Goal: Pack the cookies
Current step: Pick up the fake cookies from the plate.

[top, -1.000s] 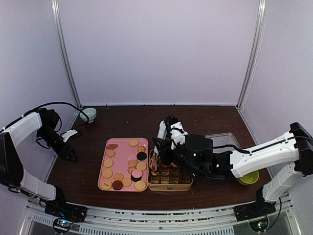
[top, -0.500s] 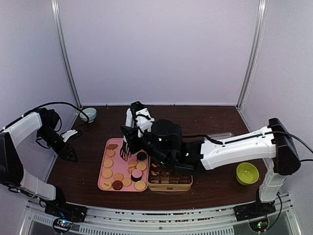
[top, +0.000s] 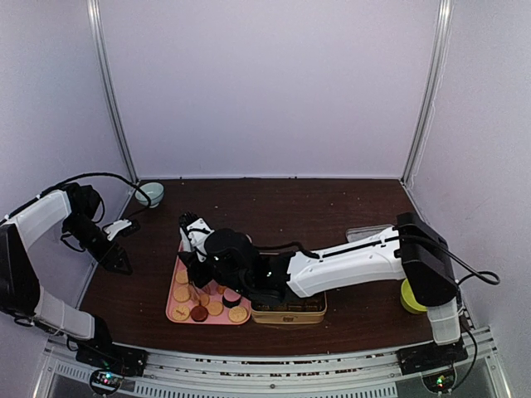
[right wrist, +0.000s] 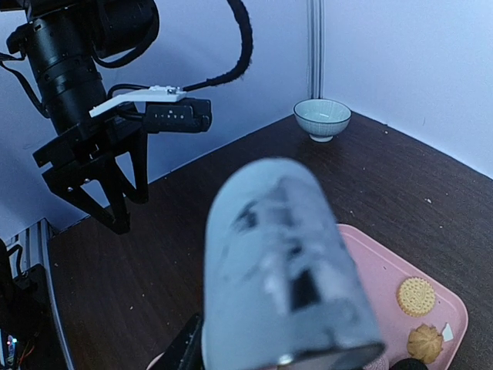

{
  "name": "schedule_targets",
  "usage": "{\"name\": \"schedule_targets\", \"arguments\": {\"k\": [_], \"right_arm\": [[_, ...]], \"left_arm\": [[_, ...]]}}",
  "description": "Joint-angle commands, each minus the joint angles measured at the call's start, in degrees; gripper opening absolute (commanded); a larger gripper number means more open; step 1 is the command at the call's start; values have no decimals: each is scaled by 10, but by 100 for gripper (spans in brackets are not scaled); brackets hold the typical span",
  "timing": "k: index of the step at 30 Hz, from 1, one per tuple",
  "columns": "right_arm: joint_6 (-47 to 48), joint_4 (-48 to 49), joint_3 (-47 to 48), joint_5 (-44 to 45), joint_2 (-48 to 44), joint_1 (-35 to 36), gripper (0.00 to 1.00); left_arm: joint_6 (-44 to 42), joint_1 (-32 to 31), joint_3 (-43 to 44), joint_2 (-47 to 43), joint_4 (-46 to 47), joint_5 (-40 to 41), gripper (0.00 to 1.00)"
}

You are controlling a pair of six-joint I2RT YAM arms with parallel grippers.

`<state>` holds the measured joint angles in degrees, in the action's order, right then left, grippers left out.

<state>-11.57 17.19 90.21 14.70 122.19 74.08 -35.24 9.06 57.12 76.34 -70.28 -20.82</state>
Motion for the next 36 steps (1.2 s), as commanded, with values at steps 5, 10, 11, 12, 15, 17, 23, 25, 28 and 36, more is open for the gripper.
{"name": "schedule_targets", "arguments": {"k": [5, 10, 11, 12, 15, 17, 23, 25, 28, 36], "right_arm": [[-8, -2, 21, 1, 15, 2, 41], [-11, -2, 33, -3, 28, 3, 42], [-11, -2, 34, -3, 29, 4, 41], [-11, -3, 33, -4, 30, 4, 41], [-11, 0, 22, -1, 25, 7, 34], [-12, 9, 9, 6, 12, 8, 28], [1, 26, -15, 30, -28, 7, 13], [12, 30, -16, 37, -44, 8, 11], [34, 42, -27, 54, -77, 7, 9], [97, 98, -162, 132, -233, -1, 3]], "left_arm": [[-3, 5, 1, 2, 11, -8, 57], [-3, 5, -1, -2, 10, -7, 57], [-3, 5, -2, -3, 10, -7, 57], [-3, 4, -2, -3, 10, -6, 57], [-4, 4, -4, -5, 10, -6, 57], [-4, 4, -5, -5, 11, -6, 57], [-4, 5, -6, -4, 11, -5, 57], [-5, 5, -5, -5, 11, -5, 57], [-4, 5, -6, -7, 11, -5, 57], [-4, 5, -7, -8, 10, -4, 56]]}}
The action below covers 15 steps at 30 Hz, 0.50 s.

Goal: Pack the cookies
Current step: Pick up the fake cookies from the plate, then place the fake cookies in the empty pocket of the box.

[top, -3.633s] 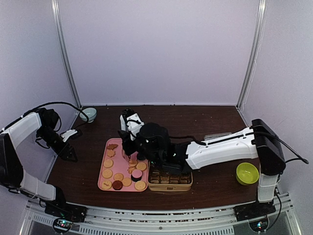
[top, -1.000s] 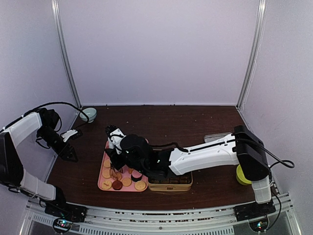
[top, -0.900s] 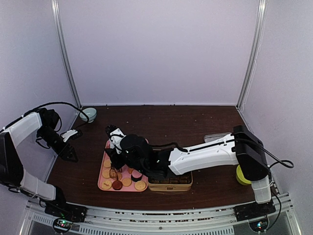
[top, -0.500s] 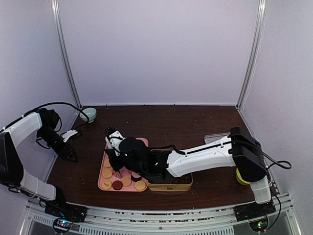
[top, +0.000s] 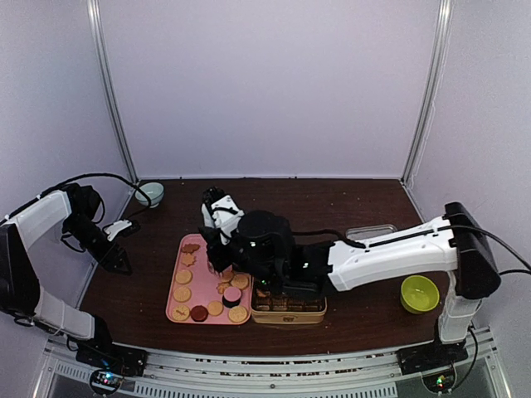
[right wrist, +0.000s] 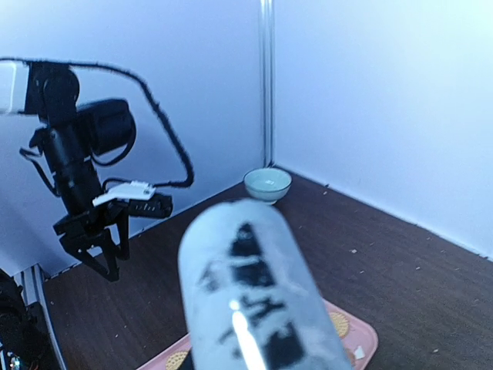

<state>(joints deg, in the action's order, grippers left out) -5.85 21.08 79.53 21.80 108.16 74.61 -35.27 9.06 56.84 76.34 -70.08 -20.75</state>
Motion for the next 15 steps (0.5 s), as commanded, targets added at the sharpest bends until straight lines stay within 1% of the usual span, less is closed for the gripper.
{"name": "schedule_targets", "arguments": {"k": [1, 6, 9, 12, 15], "right_arm": [[44, 61, -76, 70, -120, -7, 3], [44, 53, -202, 117, -213, -8, 1], [19, 40, -259, 120, -261, -8, 1], [-9, 26, -291, 103, -285, -8, 1], [-33, 21, -303, 95, -287, -6, 1]], "left_arm": [[-4, 5, -4, -7, 8, -5, 56], [-5, 5, -3, -6, 10, -6, 56], [-4, 5, -4, -5, 11, -7, 56], [-4, 4, -3, -1, 13, -8, 56], [-3, 5, 1, 4, 14, -7, 56]]}}
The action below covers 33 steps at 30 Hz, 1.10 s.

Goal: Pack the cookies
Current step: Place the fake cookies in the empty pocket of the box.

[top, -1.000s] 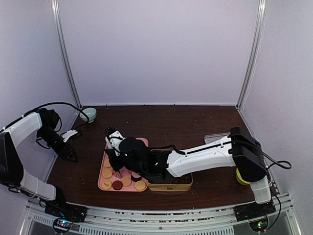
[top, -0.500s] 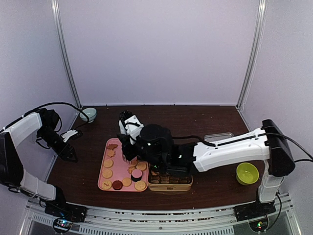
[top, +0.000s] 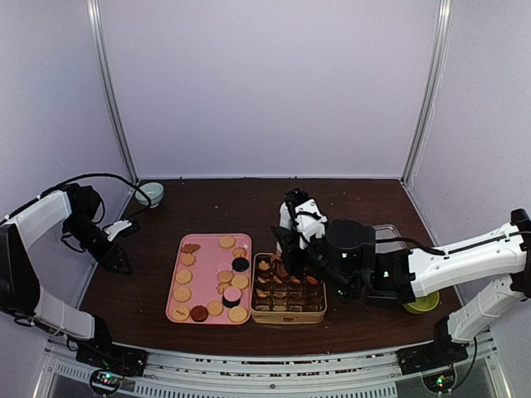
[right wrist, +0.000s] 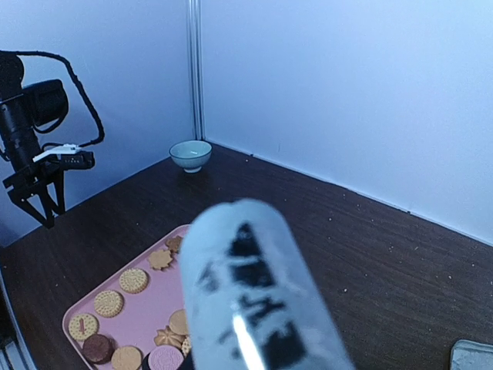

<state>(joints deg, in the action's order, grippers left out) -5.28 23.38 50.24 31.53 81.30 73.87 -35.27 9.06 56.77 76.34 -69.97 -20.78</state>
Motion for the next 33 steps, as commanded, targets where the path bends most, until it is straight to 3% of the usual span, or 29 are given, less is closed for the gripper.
{"name": "schedule_targets", "arguments": {"k": [1, 14, 18, 21, 23, 24, 25, 33], "right_arm": [[-43, -1, -12, -5, -17, 1, 1], [-47, -14, 3, -3, 24, 2, 1], [-49, -14, 4, -4, 33, 3, 7], [-49, -16, 9, -4, 37, 2, 19], [-49, -16, 10, -4, 36, 3, 23], [-49, -17, 10, -3, 34, 3, 24], [-48, -17, 10, -2, 34, 3, 25], [-41, -19, 17, -2, 30, 3, 27]], "left_arm": [[-2, 5, 2, 5, 13, -7, 56], [8, 5, 9, -8, 21, 0, 58], [10, 5, 11, -12, 23, 1, 60], [12, 4, 10, -12, 23, 4, 62], [13, 4, 11, -13, 25, 7, 65], [15, 5, 11, -14, 26, 7, 75], [15, 5, 12, -15, 27, 7, 95], [26, 5, 7, -31, 40, 24, 98]]}}
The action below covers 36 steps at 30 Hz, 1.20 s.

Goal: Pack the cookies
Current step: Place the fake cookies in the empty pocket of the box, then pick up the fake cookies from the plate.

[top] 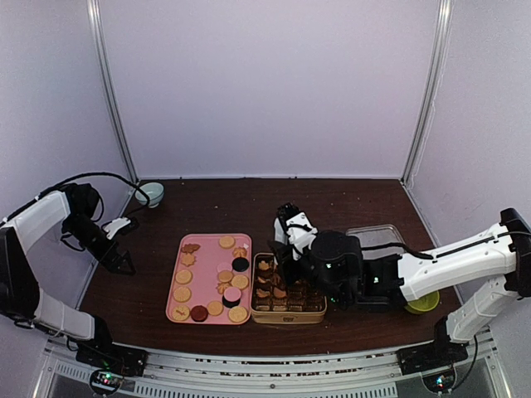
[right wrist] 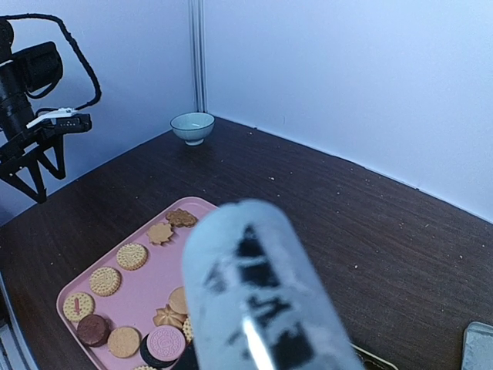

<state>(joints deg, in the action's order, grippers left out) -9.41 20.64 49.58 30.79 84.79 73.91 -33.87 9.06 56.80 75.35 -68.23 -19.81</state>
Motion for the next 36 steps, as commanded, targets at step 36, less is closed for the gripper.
{"name": "schedule_targets", "arguments": {"k": [36], "right_arm": [[29, -43, 403, -65, 327, -20, 23]], "left_arm": [[35, 14, -5, -46, 74, 62, 98]]}}
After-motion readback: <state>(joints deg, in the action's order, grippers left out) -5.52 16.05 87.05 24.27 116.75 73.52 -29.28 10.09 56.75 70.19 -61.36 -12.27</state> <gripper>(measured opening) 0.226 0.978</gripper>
